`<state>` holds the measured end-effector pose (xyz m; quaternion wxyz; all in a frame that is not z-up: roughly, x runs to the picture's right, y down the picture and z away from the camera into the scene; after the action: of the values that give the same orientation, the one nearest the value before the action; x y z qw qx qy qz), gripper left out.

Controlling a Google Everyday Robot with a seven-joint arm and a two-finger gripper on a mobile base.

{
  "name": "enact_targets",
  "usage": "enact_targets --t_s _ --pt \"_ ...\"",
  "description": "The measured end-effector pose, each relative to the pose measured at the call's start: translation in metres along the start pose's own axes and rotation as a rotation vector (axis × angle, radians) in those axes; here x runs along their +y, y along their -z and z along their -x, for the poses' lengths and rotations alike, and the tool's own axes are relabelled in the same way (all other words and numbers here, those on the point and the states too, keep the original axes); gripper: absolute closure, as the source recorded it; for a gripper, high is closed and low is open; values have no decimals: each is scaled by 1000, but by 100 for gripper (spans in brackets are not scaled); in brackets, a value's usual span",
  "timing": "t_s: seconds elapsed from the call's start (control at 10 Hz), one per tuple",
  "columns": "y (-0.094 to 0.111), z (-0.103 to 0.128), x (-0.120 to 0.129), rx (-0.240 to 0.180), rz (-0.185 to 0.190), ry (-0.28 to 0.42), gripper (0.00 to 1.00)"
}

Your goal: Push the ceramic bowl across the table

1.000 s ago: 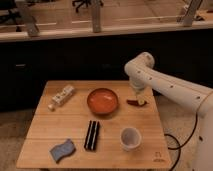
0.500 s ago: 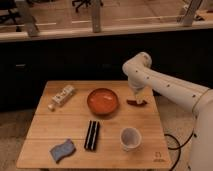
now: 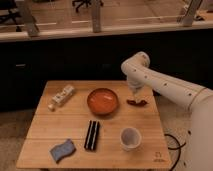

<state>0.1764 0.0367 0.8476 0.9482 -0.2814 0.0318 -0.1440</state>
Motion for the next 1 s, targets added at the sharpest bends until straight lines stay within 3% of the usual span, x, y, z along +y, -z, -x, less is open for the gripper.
enact_targets --t_s 0.3,0.6,0.7,1.0 --pt "-5 3 -4 -4 14 7 68" --pt "-23 12 -6 -10 41 22 95" --pt "-31 16 -7 -12 52 31 100" --pt "-40 20 -8 -19 73 46 100"
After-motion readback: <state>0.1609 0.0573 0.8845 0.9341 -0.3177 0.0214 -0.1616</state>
